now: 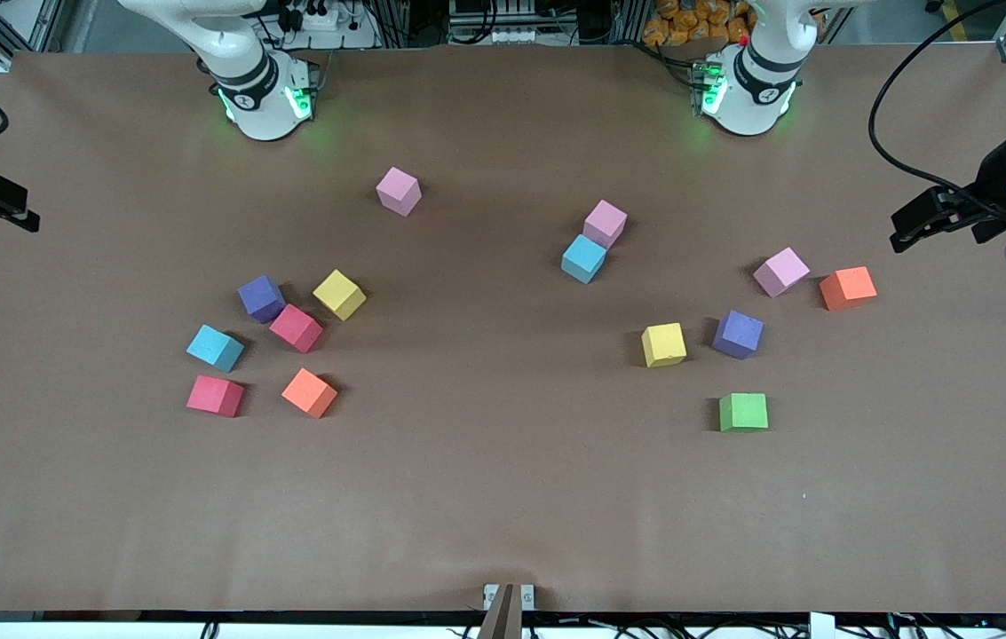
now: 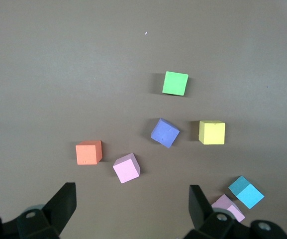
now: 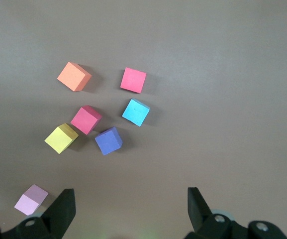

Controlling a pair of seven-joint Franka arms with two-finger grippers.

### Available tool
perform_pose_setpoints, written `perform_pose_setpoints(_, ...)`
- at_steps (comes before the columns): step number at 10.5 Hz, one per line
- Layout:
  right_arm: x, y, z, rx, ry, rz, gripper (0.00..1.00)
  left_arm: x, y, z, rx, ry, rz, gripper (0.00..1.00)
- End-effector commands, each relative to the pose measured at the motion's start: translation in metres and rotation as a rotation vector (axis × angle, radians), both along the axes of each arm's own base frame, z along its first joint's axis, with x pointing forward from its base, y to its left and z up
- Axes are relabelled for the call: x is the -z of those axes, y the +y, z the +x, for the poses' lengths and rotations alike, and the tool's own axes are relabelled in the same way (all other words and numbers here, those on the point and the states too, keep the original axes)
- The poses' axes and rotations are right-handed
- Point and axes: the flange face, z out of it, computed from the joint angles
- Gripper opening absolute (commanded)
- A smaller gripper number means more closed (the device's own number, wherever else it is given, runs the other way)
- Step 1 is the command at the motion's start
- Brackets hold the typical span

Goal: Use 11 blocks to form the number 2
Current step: 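Reach the left gripper down to the pink cube beside the cyan cube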

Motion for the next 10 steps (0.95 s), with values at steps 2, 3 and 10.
perform_pose_setpoints(2, -0.004, 0.000, 0.000, 0.004, 0.001, -0.003, 1.00, -0.005, 0.000, -0.002, 0.019, 0.004, -0.007, 1.00)
perform_pose_setpoints(3, -0.005, -0.001, 0.000, 0.005, 0.000, -0.004, 1.00, -0.001, 0.000, -0.001, 0.001, 0.011, -0.006, 1.00)
perform_pose_setpoints(10, -0.002, 0.004, 0.002, 0.005, 0.004, -0.002, 1.00, 0.076, -0.032, 0.007, 0.111, 0.058, -0.017, 1.00)
